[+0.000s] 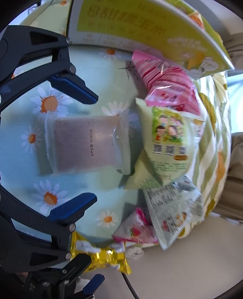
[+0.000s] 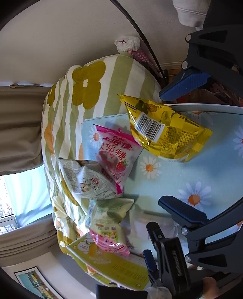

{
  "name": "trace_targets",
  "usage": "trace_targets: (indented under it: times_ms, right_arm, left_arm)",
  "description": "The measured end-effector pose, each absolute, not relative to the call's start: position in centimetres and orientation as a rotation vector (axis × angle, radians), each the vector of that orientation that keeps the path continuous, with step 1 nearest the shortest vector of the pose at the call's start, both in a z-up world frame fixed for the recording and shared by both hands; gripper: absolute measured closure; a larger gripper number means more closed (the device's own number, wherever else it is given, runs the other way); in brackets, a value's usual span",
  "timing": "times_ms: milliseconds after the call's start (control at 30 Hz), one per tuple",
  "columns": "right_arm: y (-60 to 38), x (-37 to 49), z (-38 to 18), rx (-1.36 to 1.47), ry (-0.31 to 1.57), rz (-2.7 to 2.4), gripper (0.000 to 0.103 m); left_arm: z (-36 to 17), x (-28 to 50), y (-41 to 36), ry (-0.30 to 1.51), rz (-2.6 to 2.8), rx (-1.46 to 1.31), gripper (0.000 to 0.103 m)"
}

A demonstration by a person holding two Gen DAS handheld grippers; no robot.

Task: Organize snacks
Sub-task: 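Grasp the white translucent pack with the left tool while the right tool grasps the yellow bag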

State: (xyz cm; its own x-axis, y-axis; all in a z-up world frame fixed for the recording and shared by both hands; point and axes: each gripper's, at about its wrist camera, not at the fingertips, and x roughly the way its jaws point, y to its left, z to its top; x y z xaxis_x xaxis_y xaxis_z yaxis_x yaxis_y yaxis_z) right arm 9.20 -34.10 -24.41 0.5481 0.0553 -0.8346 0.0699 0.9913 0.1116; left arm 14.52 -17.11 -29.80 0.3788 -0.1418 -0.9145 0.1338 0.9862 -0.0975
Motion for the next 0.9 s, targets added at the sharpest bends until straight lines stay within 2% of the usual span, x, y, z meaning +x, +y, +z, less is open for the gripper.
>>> trace_targets:
  times_ms: [100,167,233,433,500,533,900]
  right_arm:
    - [-34.4,9.6,-25.2,0.142,0.998,-0.004,0.002]
    - [-34.5,10.0,-25.7,0.137,1.005,-0.008,0.006]
    - [-34.5,10.3,-26.0,0.125,1.013,-0.012,0.008]
    - [-34.5,10.9,-26.5,0.091,1.013,-0.017,0.01]
    - [-34.5,11.1,-26.7,0.077,1.014,-0.025,0.012]
    - [-34.5,11.2,-26.8,0.071,1.015,-0.025,0.012]
    - [-33.9,12.7,-28.3,-0.037,1.048,-0.068,0.027]
  left_arm:
    - [-31.2,14.9,-17.4,1.211,-0.17,0.003,0.017]
    - [-31.8,15.0,-17.6,1.226,-0.17,0.011,0.025]
    - [-32.2,15.1,-17.9,1.241,-0.155,0.031,0.029]
    - [-32.8,14.9,-18.3,1.247,-0.151,0.085,0.03]
    - [-32.8,14.8,-18.2,1.241,-0.15,0.089,0.034]
    - [-32.6,15.3,-18.5,1.236,-0.149,0.088,0.042]
    - [-32.2,15.1,-18.1,1.252,-0.171,0.097,0.043]
